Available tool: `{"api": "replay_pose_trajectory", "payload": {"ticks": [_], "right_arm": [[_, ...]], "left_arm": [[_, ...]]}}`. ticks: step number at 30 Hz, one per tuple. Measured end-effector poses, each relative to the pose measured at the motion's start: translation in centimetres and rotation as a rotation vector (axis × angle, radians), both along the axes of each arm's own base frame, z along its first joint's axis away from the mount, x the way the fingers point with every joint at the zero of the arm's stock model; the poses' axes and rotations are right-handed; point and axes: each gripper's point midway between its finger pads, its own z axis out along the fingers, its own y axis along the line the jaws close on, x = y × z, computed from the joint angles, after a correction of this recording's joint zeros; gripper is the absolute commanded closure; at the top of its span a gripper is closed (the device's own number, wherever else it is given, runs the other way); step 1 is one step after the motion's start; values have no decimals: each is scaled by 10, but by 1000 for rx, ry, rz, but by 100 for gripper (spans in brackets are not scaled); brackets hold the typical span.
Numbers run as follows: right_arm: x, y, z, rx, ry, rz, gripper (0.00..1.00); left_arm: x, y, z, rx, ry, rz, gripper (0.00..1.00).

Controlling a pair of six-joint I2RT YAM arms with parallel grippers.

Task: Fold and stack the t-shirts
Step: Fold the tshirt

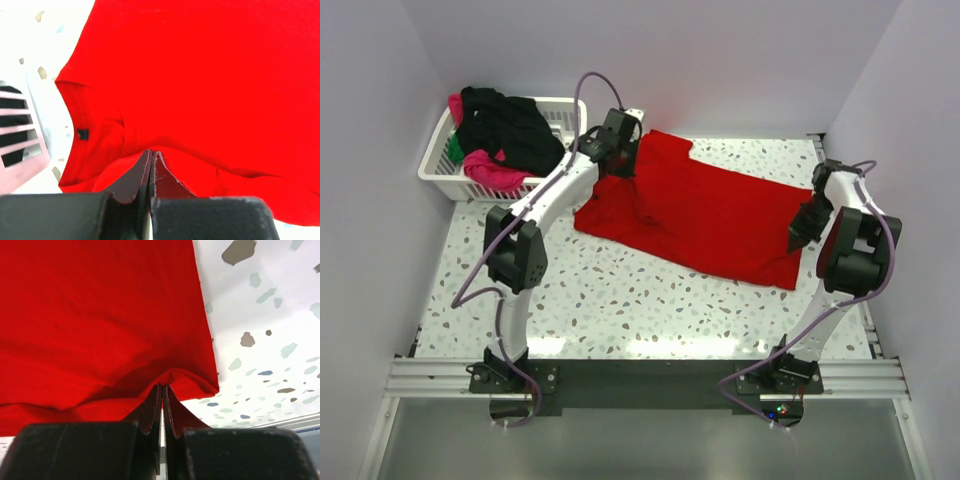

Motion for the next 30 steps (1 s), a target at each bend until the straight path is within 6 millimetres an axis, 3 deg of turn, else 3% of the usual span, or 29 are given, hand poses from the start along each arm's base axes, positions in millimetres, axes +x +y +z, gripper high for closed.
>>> {"api": "replay_pose_trajectory", "payload": {"ticks": [13, 18, 30], "right_arm": [[14, -10, 20, -8, -45, -10, 100], [12, -13, 18, -4, -29, -10, 100], [12, -19, 15, 2, -7, -19, 100]], "left_arm": [[18, 8, -7, 22, -13, -12, 100], [29, 20, -2, 25, -42, 18, 100], [41, 22, 9, 12, -93, 37, 100]]}}
